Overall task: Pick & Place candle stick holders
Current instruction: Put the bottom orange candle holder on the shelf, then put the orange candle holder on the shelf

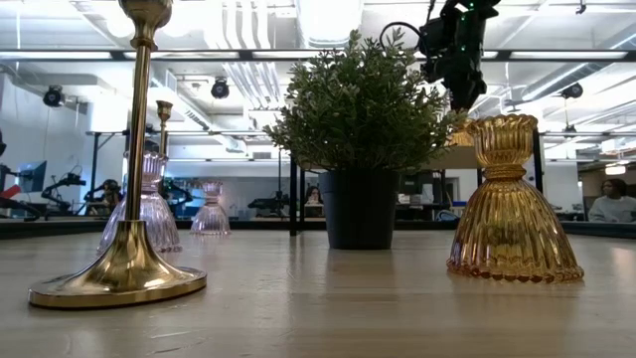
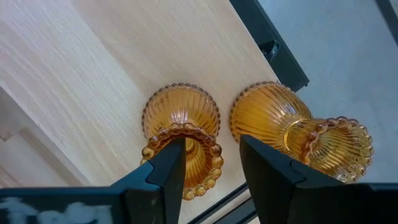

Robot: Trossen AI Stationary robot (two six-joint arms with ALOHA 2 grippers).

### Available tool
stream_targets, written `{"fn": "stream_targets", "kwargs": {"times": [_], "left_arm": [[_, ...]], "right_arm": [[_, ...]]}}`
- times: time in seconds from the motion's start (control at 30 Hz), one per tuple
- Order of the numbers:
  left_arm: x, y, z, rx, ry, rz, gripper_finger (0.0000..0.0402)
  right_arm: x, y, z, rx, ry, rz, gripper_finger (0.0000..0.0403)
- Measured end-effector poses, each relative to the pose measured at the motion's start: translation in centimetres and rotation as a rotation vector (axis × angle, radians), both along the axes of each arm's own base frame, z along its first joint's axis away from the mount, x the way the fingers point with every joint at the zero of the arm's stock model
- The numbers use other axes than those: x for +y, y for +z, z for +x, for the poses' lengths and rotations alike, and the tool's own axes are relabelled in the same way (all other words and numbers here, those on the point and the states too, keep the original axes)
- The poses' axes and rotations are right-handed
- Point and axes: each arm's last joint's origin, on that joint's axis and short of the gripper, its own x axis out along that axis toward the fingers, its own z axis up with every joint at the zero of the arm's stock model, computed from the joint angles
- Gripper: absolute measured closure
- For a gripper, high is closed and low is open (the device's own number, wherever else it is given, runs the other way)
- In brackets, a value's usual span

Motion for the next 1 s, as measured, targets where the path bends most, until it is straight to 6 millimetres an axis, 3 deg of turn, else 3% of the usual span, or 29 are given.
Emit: {"fn": "stream_targets", "kwargs": {"times": [0.3, 0.5, 0.7, 1.0], "left_arm": [[0.0, 0.0, 0.0, 0.000, 0.000, 0.000, 0.0371], [0.0, 0.0, 0.0, 0.000, 0.001, 0.000, 0.0371], [0.0, 0.0, 0.0, 0.000, 0.000, 0.000, 0.0371], [0.0, 0.0, 0.0, 0.000, 0.000, 0.000, 0.0371]], "right_arm": [[1.0, 1.5, -0.8, -0.020, 0.006, -0.068, 0.0256], [3.0, 3.6, -1.9, -0.085, 0.021, -0.119, 0.0258], [6.9, 6.3, -2.7, -0.273, 0.126, -0.128, 0.0270], [14.8, 9.4, -3.2, -0.465, 0.329, -0.129, 0.0289]]}}
